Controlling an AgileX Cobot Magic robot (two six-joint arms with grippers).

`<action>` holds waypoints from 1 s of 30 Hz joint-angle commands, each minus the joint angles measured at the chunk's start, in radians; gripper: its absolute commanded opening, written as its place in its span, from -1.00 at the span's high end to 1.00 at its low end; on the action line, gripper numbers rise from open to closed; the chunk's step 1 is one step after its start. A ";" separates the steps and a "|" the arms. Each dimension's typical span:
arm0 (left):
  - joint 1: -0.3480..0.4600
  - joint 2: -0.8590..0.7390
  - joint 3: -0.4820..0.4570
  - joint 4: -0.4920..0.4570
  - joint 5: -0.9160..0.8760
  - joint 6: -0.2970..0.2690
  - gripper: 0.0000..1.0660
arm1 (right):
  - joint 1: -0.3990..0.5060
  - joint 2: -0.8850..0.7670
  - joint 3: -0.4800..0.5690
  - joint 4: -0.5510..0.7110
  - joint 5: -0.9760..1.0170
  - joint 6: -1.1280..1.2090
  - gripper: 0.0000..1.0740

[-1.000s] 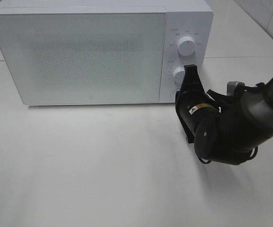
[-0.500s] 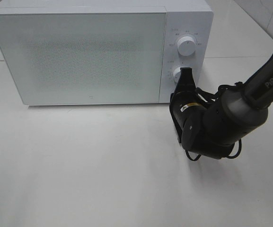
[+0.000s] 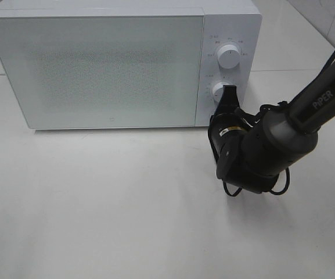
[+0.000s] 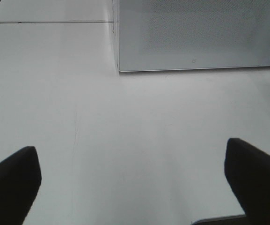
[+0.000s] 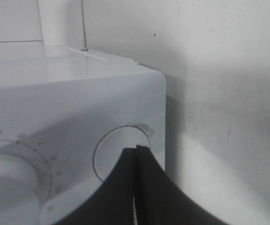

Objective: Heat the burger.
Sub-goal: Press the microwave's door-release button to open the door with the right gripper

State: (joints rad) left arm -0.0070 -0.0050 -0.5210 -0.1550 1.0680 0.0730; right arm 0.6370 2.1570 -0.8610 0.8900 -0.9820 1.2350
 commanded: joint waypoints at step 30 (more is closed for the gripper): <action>0.002 -0.017 -0.001 -0.008 -0.010 -0.007 -0.88 | -0.016 0.048 -0.105 -0.005 -0.028 -0.012 1.00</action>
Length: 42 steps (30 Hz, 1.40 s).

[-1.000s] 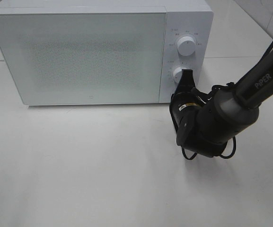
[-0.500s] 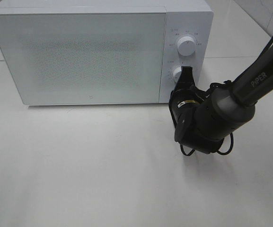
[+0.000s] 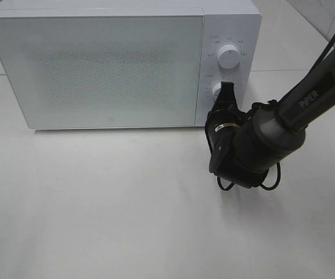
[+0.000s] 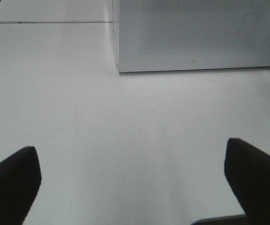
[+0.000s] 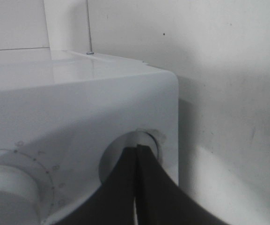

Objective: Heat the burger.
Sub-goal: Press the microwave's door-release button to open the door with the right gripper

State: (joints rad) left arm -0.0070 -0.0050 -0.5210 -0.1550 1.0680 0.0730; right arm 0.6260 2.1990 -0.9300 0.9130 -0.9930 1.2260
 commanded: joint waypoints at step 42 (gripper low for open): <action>0.002 -0.017 -0.001 -0.008 -0.010 -0.007 -0.88 | -0.037 -0.123 -0.008 0.001 0.167 -0.195 1.00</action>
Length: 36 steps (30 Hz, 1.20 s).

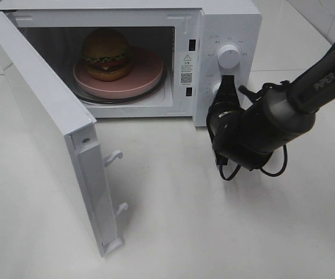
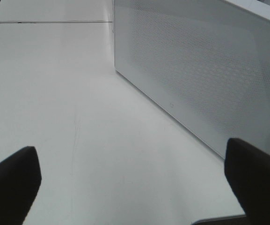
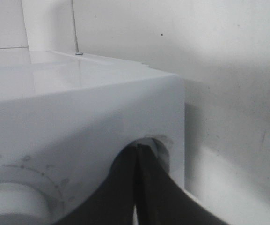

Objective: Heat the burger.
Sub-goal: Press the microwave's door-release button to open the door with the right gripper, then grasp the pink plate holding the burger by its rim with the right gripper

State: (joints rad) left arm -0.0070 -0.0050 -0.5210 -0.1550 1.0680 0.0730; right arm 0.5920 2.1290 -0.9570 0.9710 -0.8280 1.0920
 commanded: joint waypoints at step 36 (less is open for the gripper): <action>0.002 -0.017 -0.001 -0.008 -0.010 -0.007 -0.88 | -0.019 -0.530 0.249 -0.130 0.851 -1.359 0.95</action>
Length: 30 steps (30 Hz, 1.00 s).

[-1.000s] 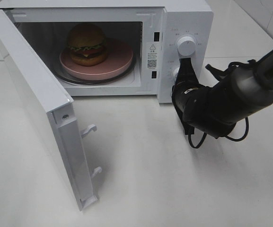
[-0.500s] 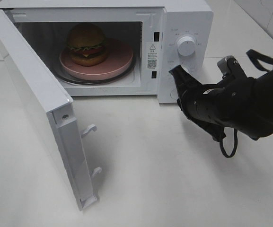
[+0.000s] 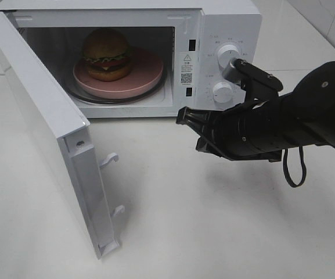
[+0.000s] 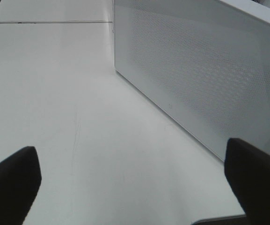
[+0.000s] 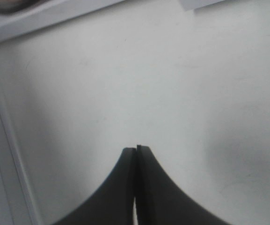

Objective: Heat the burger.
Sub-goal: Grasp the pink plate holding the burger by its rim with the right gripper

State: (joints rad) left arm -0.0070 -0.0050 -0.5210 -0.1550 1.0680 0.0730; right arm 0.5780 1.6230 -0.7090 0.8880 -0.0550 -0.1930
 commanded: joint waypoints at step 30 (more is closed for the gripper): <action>0.002 -0.017 -0.001 -0.008 -0.010 -0.007 -0.88 | -0.039 -0.041 -0.184 -0.667 0.769 -0.665 0.87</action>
State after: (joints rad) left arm -0.0070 -0.0050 -0.5210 -0.1550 1.0680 0.0730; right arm 0.5440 1.5910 -0.8770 0.2360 0.6790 -0.7780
